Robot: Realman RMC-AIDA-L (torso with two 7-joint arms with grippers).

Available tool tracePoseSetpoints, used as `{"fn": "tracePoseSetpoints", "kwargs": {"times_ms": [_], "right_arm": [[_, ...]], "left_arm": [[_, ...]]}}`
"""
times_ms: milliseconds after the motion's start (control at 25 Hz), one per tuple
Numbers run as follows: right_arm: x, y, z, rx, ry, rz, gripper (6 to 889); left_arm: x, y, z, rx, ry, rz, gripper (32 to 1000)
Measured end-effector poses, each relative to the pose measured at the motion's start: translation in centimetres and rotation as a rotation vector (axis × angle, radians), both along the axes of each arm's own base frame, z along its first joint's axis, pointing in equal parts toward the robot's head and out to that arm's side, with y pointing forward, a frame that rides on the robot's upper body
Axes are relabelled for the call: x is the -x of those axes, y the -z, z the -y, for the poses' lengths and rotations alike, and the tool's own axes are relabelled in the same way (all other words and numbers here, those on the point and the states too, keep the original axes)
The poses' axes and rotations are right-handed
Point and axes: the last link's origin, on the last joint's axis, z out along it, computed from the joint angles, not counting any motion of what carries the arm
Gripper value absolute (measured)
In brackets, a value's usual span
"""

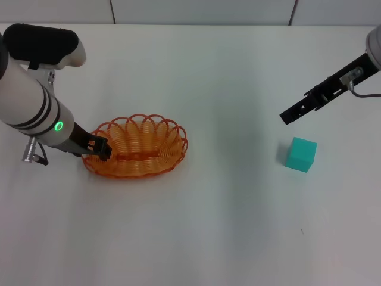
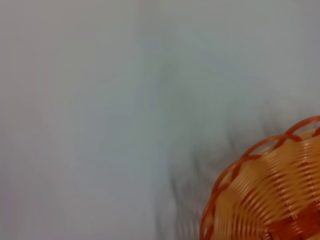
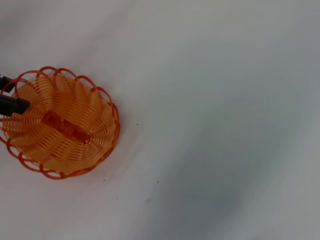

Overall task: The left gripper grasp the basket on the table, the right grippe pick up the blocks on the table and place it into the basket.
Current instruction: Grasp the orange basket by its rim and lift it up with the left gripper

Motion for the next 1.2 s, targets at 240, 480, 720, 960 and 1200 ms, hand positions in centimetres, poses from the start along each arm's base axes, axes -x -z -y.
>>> {"fn": "tracePoseSetpoints", "kwargs": {"times_ms": [240,480,720,960,1200], "right_arm": [[0.02,0.00,-0.02,0.000,-0.001,0.000,847],[0.05,0.00,-0.04,-0.001,-0.003,0.000,847],[0.07,-0.01,-0.07,-0.002,-0.004,0.000,847],[0.02,-0.02,-0.06,-0.003,-0.004,0.000,847],[-0.04,-0.03,-0.04,-0.003,-0.002,-0.001,847]], "left_arm": [[-0.01,0.09,-0.01,0.000,0.002,0.001,436],[0.23,0.22,0.07,0.008,-0.003,0.003,425],[0.20,0.55,-0.03,0.016,0.017,-0.004,316],[0.11,0.81,0.01,0.021,0.030,-0.009,214],[-0.01,0.78,0.06,0.025,0.031,-0.010,165]]}}
